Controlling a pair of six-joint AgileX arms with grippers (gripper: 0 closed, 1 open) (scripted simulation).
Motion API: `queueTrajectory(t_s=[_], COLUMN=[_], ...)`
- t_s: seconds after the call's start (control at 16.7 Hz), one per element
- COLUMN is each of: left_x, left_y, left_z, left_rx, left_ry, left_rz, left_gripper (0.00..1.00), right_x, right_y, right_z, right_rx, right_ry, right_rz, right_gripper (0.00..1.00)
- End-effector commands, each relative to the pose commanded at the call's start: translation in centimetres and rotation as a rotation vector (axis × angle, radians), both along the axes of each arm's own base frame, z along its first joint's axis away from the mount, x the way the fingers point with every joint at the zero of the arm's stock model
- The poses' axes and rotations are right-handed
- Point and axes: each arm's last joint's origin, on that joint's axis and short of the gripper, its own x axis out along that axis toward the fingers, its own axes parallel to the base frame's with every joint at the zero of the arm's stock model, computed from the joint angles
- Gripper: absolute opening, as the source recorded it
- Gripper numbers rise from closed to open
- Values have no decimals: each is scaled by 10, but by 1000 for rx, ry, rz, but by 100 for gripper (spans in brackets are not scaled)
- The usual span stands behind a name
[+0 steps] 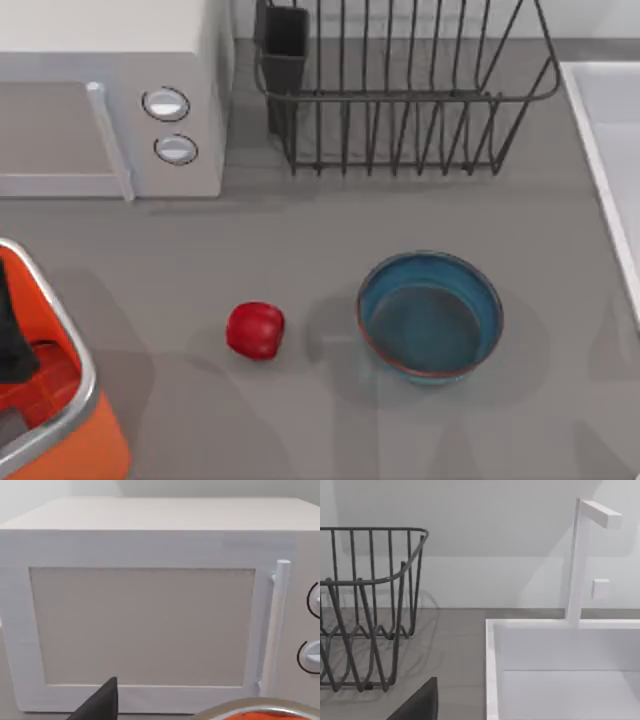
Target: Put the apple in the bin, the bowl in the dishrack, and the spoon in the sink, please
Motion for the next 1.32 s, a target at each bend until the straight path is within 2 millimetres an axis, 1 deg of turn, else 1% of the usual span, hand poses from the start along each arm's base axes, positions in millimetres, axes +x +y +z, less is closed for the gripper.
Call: queueTrajectory(t_s=[0.18,0.3,0.48,0.6,0.66,0.78,0.9,1.08,1.2,1.32], left_x=[0,0,5,16,24,47,77,122,147,168], left_y=[-1,-3,-10,-17,-21,-34,-53,-89,-116,-143], left_z=[2,12,39,60,70,86,94,90,81,69], left_rx=[-3,-19,-55,-77,-85,-90,-79,-34,8,53], left_ry=[8,47,166,293,371,552,751,1040,1206,1342], left_rz=[-5,-29,-88,-131,-152,-188,-213,-225,-218,-206], left_gripper=[100,100,100,100,100,100,100,100,100,100], right_x=[0,0,0,0,0,0,0,0,0,0], right_y=[0,0,0,0,0,0,0,0,0,0], right_z=[0,0,0,0,0,0,0,0,0,0], right_rx=[0,0,0,0,0,0,0,0,0,0], right_ry=[0,0,0,0,0,0,0,0,0,0], right_rz=[0,0,0,0,0,0,0,0,0,0], right_gripper=[100,100,100,100,100,100,100,100,100,100])
